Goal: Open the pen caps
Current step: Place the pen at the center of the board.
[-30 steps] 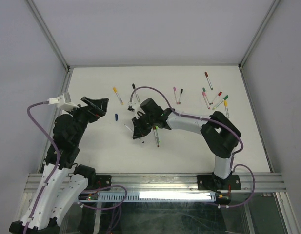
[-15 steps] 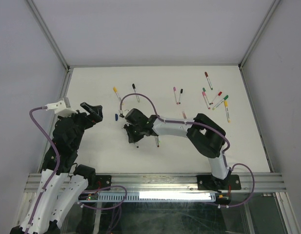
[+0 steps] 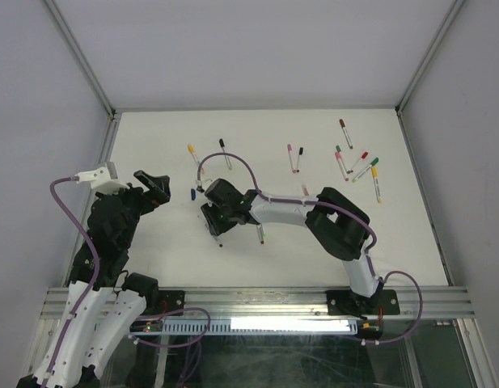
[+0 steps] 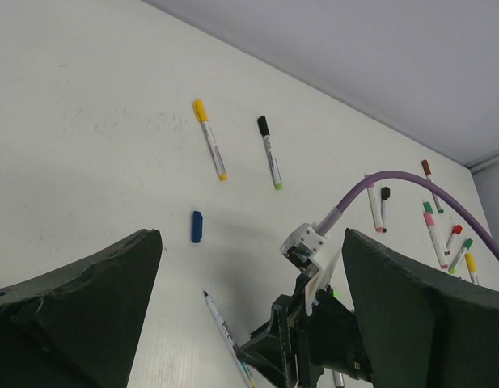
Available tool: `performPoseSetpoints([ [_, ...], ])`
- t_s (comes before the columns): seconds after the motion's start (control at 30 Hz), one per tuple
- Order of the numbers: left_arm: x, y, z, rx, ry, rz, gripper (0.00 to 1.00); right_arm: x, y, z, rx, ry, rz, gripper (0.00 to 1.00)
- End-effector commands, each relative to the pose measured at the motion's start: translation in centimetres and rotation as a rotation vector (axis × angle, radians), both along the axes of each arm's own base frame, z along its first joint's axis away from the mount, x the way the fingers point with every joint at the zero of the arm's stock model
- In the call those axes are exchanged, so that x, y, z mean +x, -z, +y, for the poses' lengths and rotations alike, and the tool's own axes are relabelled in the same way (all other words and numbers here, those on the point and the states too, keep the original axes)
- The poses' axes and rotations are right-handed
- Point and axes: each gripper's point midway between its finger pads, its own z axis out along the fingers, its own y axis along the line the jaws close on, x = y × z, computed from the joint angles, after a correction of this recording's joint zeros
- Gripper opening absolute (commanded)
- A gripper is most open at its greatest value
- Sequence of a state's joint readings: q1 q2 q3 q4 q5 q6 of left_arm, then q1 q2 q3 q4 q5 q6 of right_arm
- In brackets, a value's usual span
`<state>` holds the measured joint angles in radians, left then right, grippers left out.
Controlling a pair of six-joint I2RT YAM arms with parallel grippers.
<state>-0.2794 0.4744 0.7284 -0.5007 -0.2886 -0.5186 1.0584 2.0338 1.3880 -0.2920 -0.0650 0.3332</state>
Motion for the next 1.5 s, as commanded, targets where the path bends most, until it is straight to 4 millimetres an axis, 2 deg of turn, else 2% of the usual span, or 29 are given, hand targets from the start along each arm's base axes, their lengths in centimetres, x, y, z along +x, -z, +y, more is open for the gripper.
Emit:
performPoseSetpoints([
  [0.0, 0.0, -1.0, 0.3, 0.020, -0.003, -0.039, 0.97, 0.4, -0.1, 0.3, -0.013, -0.007, -0.024, 0.37],
  [0.17, 0.0, -0.9, 0.2, 0.019, 0.003, -0.039, 0.98, 0.2, -1.0, 0.7, 0.006, -0.037, -0.027, 0.37],
  [0.27, 0.0, -0.9, 0.1, 0.021, 0.008, -0.036, 0.98, 0.1, -2.3, 1.0, 0.034, -0.068, -0.037, 0.38],
  [0.37, 0.0, -0.8, -0.1, 0.024, 0.020, -0.033, 0.98, -0.2, -4.5, 1.5, 0.078, -0.122, -0.056, 0.39],
  [0.47, 0.0, -0.9, -0.6, 0.038, 0.057, -0.040, 0.98, -0.6, -7.5, 1.7, 0.143, -0.194, -0.079, 0.41],
  [0.63, 0.0, -1.0, -1.7, 0.041, 0.122, -0.056, 0.99, -1.4, -11.5, 0.6, 0.213, -0.344, -0.146, 0.51],
  [0.8, 0.0, -0.8, -3.0, -0.007, 0.181, -0.062, 0.99, -3.3, -14.8, -2.2, 0.317, -0.551, -0.164, 0.54],
  [0.93, 0.3, 0.4, -4.7, -0.093, 0.238, -0.054, 0.99, -3.5, -17.0, -5.3, 0.393, -0.637, -0.176, 0.54],
  [1.03, 0.9, 2.1, -5.7, -0.194, 0.256, -0.037, 0.99, -2.8, -18.6, -8.0, 0.472, -0.634, -0.198, 0.55],
  [1.13, 1.4, 4.7, -6.7, -0.251, 0.278, 0.004, 0.99, -1.9, -20.2, -11.2, 0.587, -0.579, -0.223, 0.56],
  [1.27, 2.3, 7.2, -6.9, -0.289, 0.251, 0.070, 0.99, -0.2, -22.1, -15.1, 0.751, -0.482, -0.317, 0.63],
  [1.37, 3.1, 9.1, -6.8, -0.299, 0.215, 0.147, 0.99, 0.8, -22.4, -16.9, 0.770, -0.430, -0.341, 0.64],
  [1.47, 3.6, 11.8, -6.8, -0.309, 0.172, 0.250, 0.99, 1.9, -22.6, -17.8, 0.754, -0.397, -0.340, 0.64],
])
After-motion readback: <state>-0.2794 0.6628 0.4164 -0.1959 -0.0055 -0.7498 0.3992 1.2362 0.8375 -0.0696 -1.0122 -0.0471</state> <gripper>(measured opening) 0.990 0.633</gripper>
